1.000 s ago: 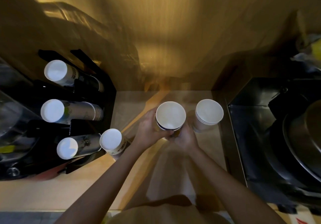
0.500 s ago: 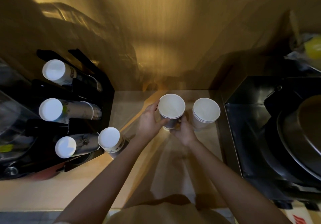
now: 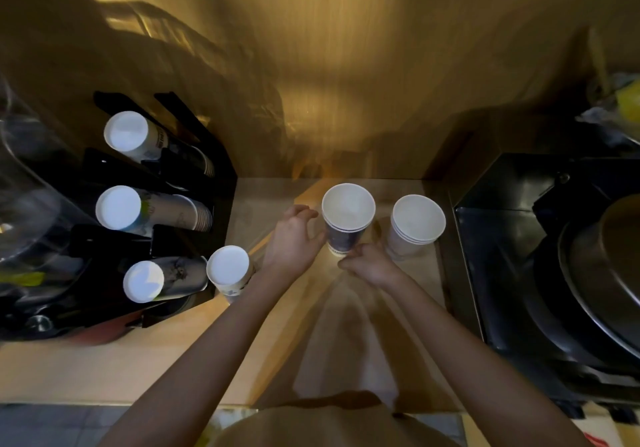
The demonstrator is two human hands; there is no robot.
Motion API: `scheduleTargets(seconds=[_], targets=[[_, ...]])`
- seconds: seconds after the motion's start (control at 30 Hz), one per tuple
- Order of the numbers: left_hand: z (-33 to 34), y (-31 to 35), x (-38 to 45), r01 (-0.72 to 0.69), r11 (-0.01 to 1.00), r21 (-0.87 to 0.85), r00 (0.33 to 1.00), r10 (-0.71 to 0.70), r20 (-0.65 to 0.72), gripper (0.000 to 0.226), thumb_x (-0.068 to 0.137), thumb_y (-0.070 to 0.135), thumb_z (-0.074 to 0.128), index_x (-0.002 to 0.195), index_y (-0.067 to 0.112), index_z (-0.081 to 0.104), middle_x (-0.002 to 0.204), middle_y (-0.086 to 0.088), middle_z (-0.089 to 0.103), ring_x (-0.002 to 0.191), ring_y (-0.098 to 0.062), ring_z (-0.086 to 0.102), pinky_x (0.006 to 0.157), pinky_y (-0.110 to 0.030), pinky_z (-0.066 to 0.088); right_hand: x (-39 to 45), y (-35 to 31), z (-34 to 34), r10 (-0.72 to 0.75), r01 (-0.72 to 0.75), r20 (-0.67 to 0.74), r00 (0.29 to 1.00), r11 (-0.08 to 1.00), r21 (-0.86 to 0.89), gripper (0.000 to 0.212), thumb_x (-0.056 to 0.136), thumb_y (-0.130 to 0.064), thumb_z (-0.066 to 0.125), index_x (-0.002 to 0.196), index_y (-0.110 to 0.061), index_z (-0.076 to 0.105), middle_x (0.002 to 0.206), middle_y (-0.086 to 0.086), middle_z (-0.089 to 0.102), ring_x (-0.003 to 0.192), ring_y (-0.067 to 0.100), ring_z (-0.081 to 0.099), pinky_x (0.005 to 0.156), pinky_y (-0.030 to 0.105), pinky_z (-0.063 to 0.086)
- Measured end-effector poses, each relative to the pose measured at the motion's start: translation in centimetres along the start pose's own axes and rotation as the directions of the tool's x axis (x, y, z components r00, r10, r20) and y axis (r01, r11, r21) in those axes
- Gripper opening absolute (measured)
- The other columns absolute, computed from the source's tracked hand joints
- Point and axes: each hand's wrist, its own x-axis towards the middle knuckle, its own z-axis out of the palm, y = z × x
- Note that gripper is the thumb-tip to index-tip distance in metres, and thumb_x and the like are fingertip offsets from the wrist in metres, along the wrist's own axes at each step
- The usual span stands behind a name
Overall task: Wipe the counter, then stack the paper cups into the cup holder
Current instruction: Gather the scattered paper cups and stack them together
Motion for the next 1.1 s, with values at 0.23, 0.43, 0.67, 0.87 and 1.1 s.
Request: scheduleTargets(seconds=[0.23, 0.43, 0.67, 0.87, 1.1], targets=[[-6.9, -0.7, -4.7, -0.138, 0.974, 0.180, 0.961, 0.175, -0.212, 0.020, 0.089, 0.021, 0.049, 0.098, 0.014, 0.065, 0.096, -0.008, 0.070, 0.086, -0.029, 0.063, 0.067, -0.039, 0.051, -3.0, -6.2, 0.6, -0.302, 0.303, 0.114, 0.947, 0.953, 0.002, 0.013, 0.081, -0.017, 0.061, 0.092, -0.011, 0.061, 0.089, 0.005, 0.061, 0.089, 0.020, 0.059, 0.069, 0.023, 0.042], [-7.6, -5.1, -8.6, 0.036, 0.999, -0.011, 0.904, -0.038, -0.426, 0.020, 0.084, 0.002, 0.053, 0.100, 0.004, 0.064, 0.098, -0.015, 0.067, 0.085, -0.031, 0.062, 0.070, -0.033, 0.044, -4.4, -10.9, 3.3, -0.560, 0.567, 0.136, 0.817, 0.742, -0.357, 0.043, 0.080, -0.020, 0.063, 0.122, -0.015, 0.053, 0.117, 0.008, 0.063, 0.110, 0.024, 0.056, 0.091, 0.034, 0.044], [-3.3, -8.2, -11.2, 0.086, 0.977, -0.195, 0.863, -0.171, -0.476, 0.034, 0.085, -0.008, 0.042, 0.118, -0.005, 0.050, 0.127, -0.024, 0.047, 0.120, -0.031, 0.044, 0.103, -0.024, 0.029, -4.3, -12.3, 7.8, -0.616, 0.691, 0.336, 0.712, 0.532, -0.489, 0.094, 0.071, -0.034, 0.072, 0.145, -0.025, 0.015, 0.148, 0.008, 0.031, 0.134, 0.031, 0.030, 0.102, 0.042, 0.036], [-1.8, -9.3, -11.1, -0.032, 0.935, -0.354, 0.849, -0.161, -0.503, 0.033, 0.094, 0.003, 0.041, 0.126, 0.006, 0.047, 0.137, -0.013, 0.045, 0.122, -0.005, 0.039, 0.097, 0.001, 0.025, -4.2, -11.0, 9.6, -0.602, 0.680, 0.328, 0.728, 0.576, -0.454, 0.067, 0.083, -0.028, 0.062, 0.141, -0.024, 0.027, 0.141, 0.005, 0.040, 0.126, 0.027, 0.044, 0.097, 0.042, 0.045], [1.2, -11.2, -10.6, 0.262, 0.648, -0.715, 0.874, -0.473, -0.109, 0.035, 0.100, 0.031, 0.024, 0.125, 0.029, 0.048, 0.124, 0.003, 0.053, 0.122, -0.021, 0.047, 0.092, -0.016, 0.035, -4.2, -10.3, 8.9, -0.611, 0.681, 0.302, 0.732, 0.635, -0.364, 0.066, 0.080, -0.032, 0.066, 0.137, -0.025, 0.033, 0.135, 0.004, 0.044, 0.120, 0.024, 0.047, 0.097, 0.037, 0.045]])
